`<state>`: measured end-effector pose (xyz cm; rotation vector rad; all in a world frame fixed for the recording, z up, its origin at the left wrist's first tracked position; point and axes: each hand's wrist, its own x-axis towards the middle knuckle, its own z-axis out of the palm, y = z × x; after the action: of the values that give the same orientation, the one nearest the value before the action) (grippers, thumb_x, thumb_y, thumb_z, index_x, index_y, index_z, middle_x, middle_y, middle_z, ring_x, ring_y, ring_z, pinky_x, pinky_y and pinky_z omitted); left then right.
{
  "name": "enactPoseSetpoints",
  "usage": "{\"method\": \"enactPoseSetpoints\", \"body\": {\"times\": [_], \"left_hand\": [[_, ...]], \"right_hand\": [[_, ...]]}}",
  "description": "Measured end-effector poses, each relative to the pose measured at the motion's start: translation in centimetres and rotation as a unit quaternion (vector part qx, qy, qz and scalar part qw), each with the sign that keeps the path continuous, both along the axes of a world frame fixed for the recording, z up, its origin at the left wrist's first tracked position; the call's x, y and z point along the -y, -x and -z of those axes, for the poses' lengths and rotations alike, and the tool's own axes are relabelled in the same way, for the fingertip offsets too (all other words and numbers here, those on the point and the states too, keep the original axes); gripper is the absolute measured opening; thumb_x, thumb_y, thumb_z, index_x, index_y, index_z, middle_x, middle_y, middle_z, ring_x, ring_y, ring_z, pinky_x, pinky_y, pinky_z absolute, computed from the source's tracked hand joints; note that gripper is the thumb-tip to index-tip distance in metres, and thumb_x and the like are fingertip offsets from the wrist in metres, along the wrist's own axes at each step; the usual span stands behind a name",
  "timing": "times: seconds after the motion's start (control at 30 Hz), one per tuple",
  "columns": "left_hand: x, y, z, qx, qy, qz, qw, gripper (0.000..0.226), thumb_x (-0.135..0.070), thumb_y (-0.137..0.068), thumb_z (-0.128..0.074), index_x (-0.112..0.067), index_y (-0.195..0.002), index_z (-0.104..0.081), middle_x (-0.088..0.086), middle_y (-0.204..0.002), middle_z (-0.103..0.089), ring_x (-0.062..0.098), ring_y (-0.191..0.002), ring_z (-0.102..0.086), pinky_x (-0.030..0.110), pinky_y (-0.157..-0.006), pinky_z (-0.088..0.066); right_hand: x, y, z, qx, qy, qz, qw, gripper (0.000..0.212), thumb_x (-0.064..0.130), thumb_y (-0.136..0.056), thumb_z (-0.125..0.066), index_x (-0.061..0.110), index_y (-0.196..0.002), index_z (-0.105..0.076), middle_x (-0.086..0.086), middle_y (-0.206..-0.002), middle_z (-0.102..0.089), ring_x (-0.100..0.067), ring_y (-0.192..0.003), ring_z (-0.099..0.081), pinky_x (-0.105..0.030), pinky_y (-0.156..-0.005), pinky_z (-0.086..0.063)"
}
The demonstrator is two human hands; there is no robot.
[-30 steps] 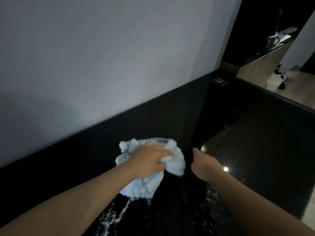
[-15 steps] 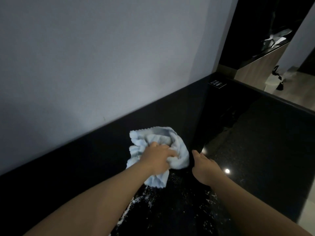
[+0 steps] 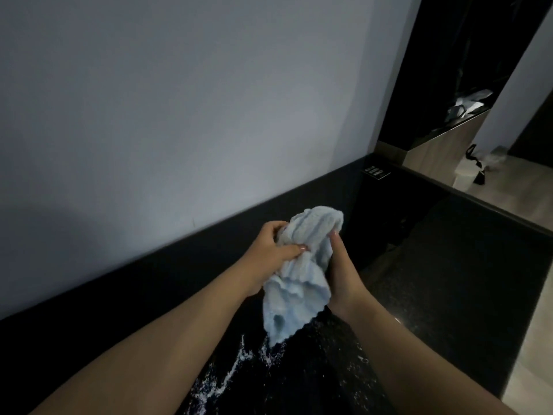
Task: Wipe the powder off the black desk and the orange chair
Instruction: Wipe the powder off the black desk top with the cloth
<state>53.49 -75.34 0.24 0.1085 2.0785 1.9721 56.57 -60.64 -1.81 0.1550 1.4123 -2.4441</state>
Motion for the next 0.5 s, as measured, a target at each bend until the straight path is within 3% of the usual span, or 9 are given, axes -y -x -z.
{"method": "enactPoseSetpoints", "body": {"times": [0.07,0.17,0.23,0.27,0.3,0.37,0.43,0.5], "left_hand": [[-0.8,-0.1,-0.3,-0.015,0.037,0.032,0.999,0.029,-0.023,-0.079,-0.072,-0.032,-0.100,-0.053,-0.001,-0.105,-0.063,0.012,-0.094,-0.064,0.026,-0.075,-0.054],[-1.3,0.2,-0.7,-0.059,0.084,0.139,0.985,0.033,-0.017,-0.081,-0.068,-0.040,-0.101,-0.054,-0.009,-0.106,-0.062,0.002,-0.095,-0.062,0.017,-0.076,-0.052],[-0.7,0.7,-1.1,-0.042,0.055,0.185,0.980,0.040,-0.019,-0.080,-0.072,-0.043,-0.107,-0.055,-0.017,-0.110,-0.061,-0.003,-0.100,-0.060,0.012,-0.076,-0.050],[-0.3,1.0,-0.9,-0.040,0.055,0.181,0.981,0.040,-0.022,-0.081,-0.072,-0.043,-0.110,-0.056,-0.020,-0.113,-0.060,-0.004,-0.104,-0.057,0.010,-0.077,-0.048],[0.0,1.2,-0.4,-0.050,0.080,0.153,0.984,0.037,-0.025,-0.082,-0.070,-0.041,-0.112,-0.056,-0.020,-0.118,-0.057,-0.002,-0.110,-0.053,0.009,-0.079,-0.044],[0.9,1.7,1.4,-0.084,0.212,0.070,0.971,0.033,-0.031,-0.087,-0.064,-0.034,-0.119,-0.057,-0.012,-0.130,-0.051,0.007,-0.121,-0.046,0.018,-0.091,-0.039],[2.1,1.6,3.9,-0.089,0.395,0.060,0.912,0.042,-0.034,-0.092,-0.055,-0.029,-0.133,-0.048,-0.005,-0.144,-0.039,0.017,-0.130,-0.038,0.030,-0.106,-0.034],[3.4,1.2,6.1,-0.022,0.514,0.113,0.850,0.054,-0.039,-0.095,-0.048,-0.030,-0.145,-0.029,-0.001,-0.156,-0.017,0.027,-0.141,-0.021,0.042,-0.114,-0.026]], "right_hand": [[0.9,0.1,-0.5,-0.025,0.026,0.020,0.999,0.055,0.041,-0.087,-0.056,0.014,-0.135,-0.048,-0.019,-0.125,-0.060,-0.030,-0.114,-0.060,-0.044,-0.095,-0.049],[0.7,0.5,-1.1,-0.109,-0.066,0.129,0.983,0.043,0.011,-0.086,-0.062,0.012,-0.128,-0.049,-0.014,-0.116,-0.064,-0.019,-0.100,-0.067,-0.028,-0.076,-0.056],[-0.3,0.8,-1.7,-0.124,-0.127,0.185,0.967,0.047,0.004,-0.084,-0.065,0.016,-0.123,-0.043,-0.007,-0.109,-0.064,-0.016,-0.093,-0.068,-0.025,-0.072,-0.055],[-1.0,1.2,-2.1,-0.121,-0.204,0.206,0.949,0.050,0.007,-0.083,-0.067,0.021,-0.121,-0.038,-0.001,-0.104,-0.061,-0.015,-0.090,-0.066,-0.026,-0.072,-0.053],[-1.9,1.6,-2.5,-0.120,-0.318,0.213,0.916,0.053,0.013,-0.082,-0.068,0.026,-0.120,-0.034,0.004,-0.100,-0.058,-0.015,-0.089,-0.063,-0.031,-0.073,-0.051],[-4.0,2.6,-2.6,-0.113,-0.573,0.161,0.796,0.052,0.028,-0.081,-0.065,0.027,-0.122,-0.032,-0.001,-0.101,-0.055,-0.026,-0.093,-0.059,-0.041,-0.078,-0.048],[-5.9,3.3,-1.9,-0.060,-0.737,0.055,0.671,0.053,0.036,-0.082,-0.059,0.027,-0.128,-0.032,-0.010,-0.114,-0.050,-0.035,-0.101,-0.054,-0.043,-0.083,-0.042],[-7.0,3.2,-0.1,0.013,-0.802,-0.037,0.595,0.052,0.047,-0.083,-0.050,0.036,-0.131,-0.032,-0.006,-0.127,-0.044,-0.034,-0.116,-0.047,-0.049,-0.094,-0.036]]}}
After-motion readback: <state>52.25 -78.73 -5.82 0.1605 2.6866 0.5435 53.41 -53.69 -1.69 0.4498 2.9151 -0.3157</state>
